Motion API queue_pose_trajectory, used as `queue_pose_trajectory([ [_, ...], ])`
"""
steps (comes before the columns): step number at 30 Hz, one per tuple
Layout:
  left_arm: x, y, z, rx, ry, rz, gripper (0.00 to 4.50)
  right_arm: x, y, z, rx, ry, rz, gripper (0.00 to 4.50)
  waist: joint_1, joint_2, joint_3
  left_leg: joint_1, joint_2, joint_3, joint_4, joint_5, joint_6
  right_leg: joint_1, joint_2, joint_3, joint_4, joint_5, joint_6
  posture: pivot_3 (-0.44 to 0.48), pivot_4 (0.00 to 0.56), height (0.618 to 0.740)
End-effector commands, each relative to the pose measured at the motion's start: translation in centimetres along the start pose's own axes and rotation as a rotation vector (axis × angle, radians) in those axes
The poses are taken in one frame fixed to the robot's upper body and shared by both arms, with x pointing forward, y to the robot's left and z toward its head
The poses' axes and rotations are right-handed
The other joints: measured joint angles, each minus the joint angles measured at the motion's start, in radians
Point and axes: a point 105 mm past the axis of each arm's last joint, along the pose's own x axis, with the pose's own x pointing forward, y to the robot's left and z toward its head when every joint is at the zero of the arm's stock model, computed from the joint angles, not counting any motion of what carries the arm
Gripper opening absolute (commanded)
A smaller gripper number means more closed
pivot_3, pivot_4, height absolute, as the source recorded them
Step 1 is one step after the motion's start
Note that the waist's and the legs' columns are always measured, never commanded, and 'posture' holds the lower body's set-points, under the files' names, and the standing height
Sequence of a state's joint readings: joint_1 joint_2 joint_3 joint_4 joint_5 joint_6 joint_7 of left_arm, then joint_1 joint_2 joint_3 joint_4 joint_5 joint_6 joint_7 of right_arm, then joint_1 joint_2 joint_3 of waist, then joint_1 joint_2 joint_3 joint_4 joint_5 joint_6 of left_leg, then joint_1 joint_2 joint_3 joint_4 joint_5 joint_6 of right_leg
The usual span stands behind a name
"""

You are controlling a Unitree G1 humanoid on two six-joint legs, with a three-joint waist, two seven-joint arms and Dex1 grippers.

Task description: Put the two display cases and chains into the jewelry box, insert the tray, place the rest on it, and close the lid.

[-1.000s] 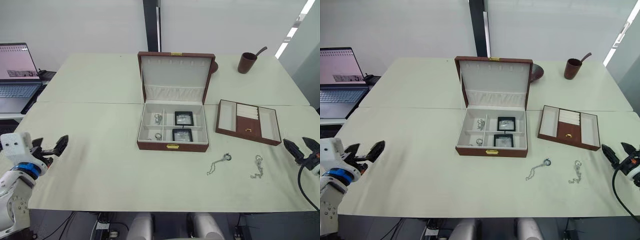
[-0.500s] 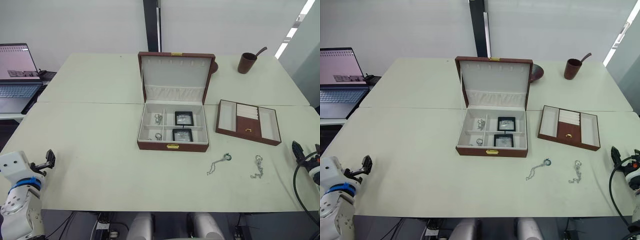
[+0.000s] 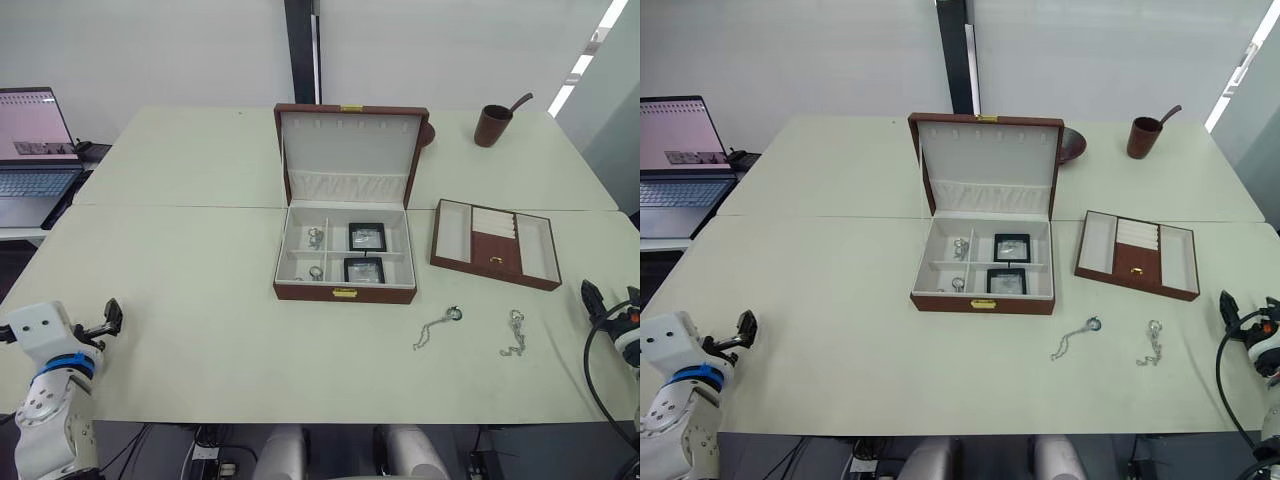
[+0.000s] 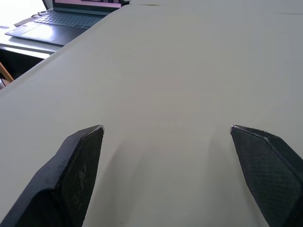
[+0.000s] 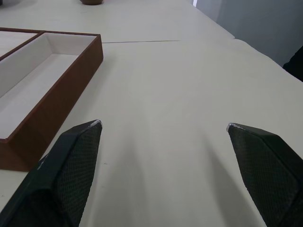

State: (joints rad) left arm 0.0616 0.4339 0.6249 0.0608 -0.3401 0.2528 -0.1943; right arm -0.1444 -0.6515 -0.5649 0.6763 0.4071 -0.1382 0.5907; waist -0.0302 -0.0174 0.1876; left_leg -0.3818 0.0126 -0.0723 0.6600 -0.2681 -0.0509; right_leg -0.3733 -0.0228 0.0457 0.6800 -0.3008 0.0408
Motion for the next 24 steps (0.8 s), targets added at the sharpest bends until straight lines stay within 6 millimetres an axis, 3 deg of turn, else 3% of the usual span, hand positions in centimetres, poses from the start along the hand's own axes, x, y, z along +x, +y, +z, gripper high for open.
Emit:
queue_pose_trajectory([
  [1,-0.1,-2.6,3.4,0.012,-0.121,-0.150,4.43,0.8,-0.1,3.0,-0.054,-0.055,0.061,4.50,0.000,0.000,0.000,0.000,0.000,0.000,0.000,0.000,0.000,0.000,0.000,0.000,0.000,0.000,0.000,0.000,0.150,0.740],
  [8,-0.9,-7.9,7.1,0.081,-0.206,-0.484,4.43,2.0,2.5,6.6,-0.106,-0.028,0.339,4.50,-0.001,0.001,0.000,0.000,-0.001,0.000,0.000,0.000,0.000,0.000,0.001,0.000,0.000,0.000,0.000,0.000,0.150,0.740],
  [13,-3.1,-13.7,9.0,0.121,-0.229,-0.832,4.43,2.6,5.9,9.0,-0.241,0.058,0.635,4.50,-0.003,0.002,0.000,0.000,0.000,0.001,0.001,0.000,0.000,0.000,0.002,0.001,0.000,0.000,0.000,0.000,0.150,0.740],
  [17,-5.0,-17.4,9.9,0.141,-0.243,-1.039,4.43,2.5,7.9,9.1,-0.352,0.160,0.823,4.50,-0.002,0.002,0.000,0.000,0.000,0.000,0.000,0.000,0.000,0.000,0.001,0.000,0.000,0.000,0.000,0.000,0.150,0.740],
  [24,-8.8,-22.8,10.3,0.234,-0.275,-1.387,4.43,2.2,9.4,8.7,-0.528,0.352,1.041,4.50,-0.001,0.003,0.001,0.000,-0.001,0.000,0.001,0.000,0.000,0.000,0.001,0.000,0.000,0.000,0.000,0.000,0.150,0.740],
])
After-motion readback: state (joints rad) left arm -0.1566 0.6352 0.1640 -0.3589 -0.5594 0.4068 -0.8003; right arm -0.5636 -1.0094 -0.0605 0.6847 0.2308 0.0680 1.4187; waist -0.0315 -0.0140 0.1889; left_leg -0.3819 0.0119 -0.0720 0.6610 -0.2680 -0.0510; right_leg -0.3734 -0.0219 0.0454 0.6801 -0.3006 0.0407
